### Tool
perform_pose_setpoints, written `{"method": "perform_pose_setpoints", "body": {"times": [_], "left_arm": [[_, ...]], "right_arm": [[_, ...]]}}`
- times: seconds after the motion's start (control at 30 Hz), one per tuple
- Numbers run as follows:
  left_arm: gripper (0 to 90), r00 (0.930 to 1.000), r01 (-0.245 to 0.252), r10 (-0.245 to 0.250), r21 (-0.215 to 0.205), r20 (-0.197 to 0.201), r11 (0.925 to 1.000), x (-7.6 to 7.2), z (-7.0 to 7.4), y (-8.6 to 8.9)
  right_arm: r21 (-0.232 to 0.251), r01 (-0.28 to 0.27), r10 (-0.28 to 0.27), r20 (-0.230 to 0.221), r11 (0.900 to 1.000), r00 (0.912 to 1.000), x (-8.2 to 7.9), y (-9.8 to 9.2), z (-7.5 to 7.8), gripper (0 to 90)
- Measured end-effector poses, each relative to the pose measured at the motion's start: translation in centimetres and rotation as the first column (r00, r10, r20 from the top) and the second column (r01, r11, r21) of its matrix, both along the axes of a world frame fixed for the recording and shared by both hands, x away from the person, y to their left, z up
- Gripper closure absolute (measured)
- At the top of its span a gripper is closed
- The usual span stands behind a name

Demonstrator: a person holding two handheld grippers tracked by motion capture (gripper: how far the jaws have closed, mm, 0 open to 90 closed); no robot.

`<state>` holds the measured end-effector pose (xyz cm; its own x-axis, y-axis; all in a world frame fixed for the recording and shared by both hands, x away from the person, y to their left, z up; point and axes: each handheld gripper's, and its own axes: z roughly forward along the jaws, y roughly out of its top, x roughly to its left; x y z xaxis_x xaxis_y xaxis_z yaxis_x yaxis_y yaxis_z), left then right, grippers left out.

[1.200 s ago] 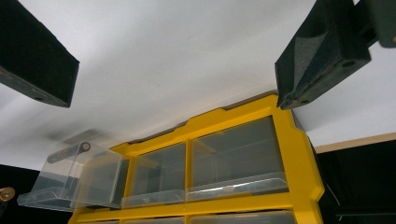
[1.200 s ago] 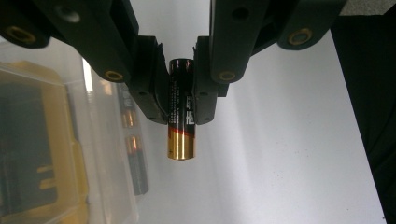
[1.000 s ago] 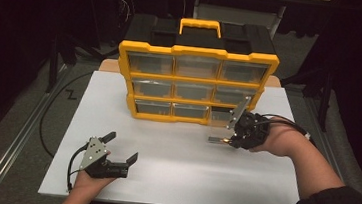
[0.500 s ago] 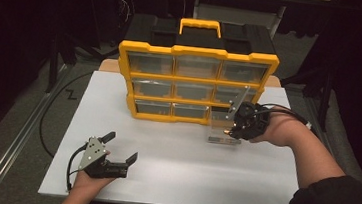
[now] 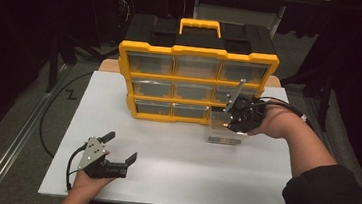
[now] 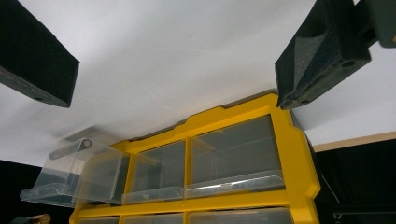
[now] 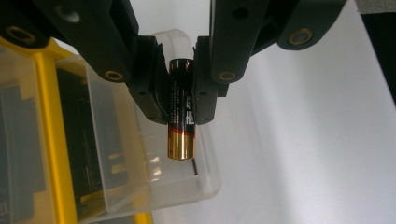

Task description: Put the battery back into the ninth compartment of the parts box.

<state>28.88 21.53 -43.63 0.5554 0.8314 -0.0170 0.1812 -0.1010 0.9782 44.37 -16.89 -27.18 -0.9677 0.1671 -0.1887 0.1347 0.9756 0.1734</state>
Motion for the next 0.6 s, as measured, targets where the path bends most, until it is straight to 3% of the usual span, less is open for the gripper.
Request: {"method": "perform_pose_setpoints", "body": {"times": [0.43, 0.6], "left_arm": [[0.3, 1.0000, -0.008, 0.008, -0.007, 0.000, 0.9999, 0.1, 0.0, 0.3], [0.3, 1.0000, -0.005, 0.005, -0.004, 0.000, 1.0000, 0.0, 0.0, 0.3]], "right_arm": [[-0.030, 0.020, -0.019, 0.022, 0.999, 0.9996, 1.6, 0.4, -1.0, 78.7], [-0.015, 0.014, -0.013, 0.042, 1.000, 0.9990, 1.9, 0.7, -1.0, 78.7]]}}
